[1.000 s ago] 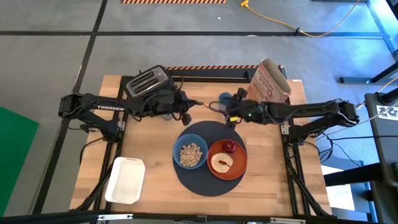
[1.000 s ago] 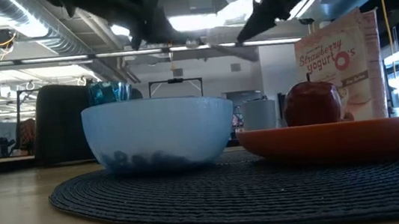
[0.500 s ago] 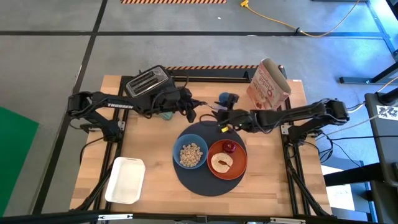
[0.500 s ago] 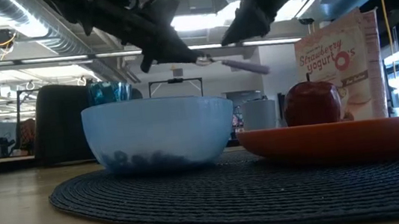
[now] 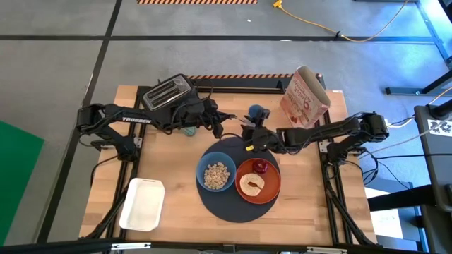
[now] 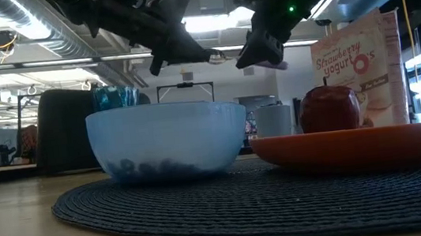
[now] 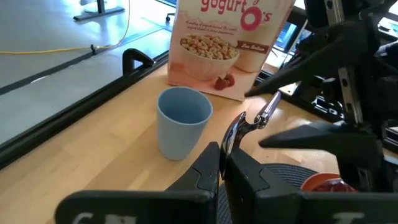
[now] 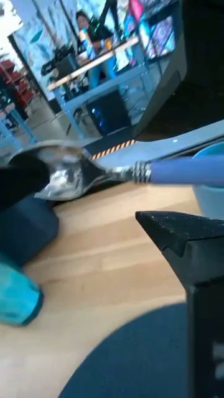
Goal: Arrange a breakfast setting
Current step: Put the spoon on the placemat
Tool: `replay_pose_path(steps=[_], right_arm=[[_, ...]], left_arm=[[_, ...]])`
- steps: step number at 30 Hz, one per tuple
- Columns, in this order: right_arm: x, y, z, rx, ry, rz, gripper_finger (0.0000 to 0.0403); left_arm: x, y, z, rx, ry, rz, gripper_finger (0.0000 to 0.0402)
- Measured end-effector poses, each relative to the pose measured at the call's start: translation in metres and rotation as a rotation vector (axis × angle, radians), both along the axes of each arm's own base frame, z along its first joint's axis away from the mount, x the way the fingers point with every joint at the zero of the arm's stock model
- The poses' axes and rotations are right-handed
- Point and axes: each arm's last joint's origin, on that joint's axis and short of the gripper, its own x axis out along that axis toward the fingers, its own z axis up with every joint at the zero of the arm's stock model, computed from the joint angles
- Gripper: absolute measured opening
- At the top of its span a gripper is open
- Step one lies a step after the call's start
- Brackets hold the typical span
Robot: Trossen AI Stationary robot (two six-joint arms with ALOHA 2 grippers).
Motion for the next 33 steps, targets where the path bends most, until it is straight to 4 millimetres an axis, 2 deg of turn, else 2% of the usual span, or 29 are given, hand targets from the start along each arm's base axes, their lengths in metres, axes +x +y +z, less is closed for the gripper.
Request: replay_pose_path(steps=[4,11,15,18,24,26,29,33], right_arm=[[0.0000,-0.0004,0.0007,-0.011,-0.007,-0.018,0.0161],[0.0001,-0.0001,0.0004,-0.002,-0.005,-0.004,0.0066],[-0.0001,0.0001,-0.0004,0.002,0.007,0.007,0.0035],[-0.0008,0.0004,-0.0010,-0.006,0.024,0.012,0.0042],[-0.0016,-0.0006,-0.0015,-0.029,0.042,-0.001,0.0122],[-0.0020,-0.0011,-0.0011,-0.045,0.041,-0.023,0.0138],[-0.0023,-0.0017,-0.0006,-0.062,0.040,-0.045,0.0141],[-0.0025,-0.0016,-0.0006,-0.067,0.041,-0.050,0.0117]], left_arm=[[0.0000,0.0000,0.0000,-0.001,-0.001,0.001,0.0009],[0.0003,-0.0002,0.0004,-0.023,-0.014,-0.002,0.0010],[0.0005,-0.0008,0.0005,-0.041,-0.021,-0.020,0.0010],[0.0008,-0.0012,0.0009,-0.056,-0.030,-0.039,0.0010],[0.0018,-0.0027,0.0034,-0.067,-0.056,-0.069,0.0010],[0.0018,-0.0024,0.0031,-0.067,-0.055,-0.066,0.0010],[0.0017,-0.0020,0.0031,-0.065,-0.054,-0.059,0.0010],[0.0015,-0.0015,0.0031,-0.056,-0.052,-0.043,0.0010]])
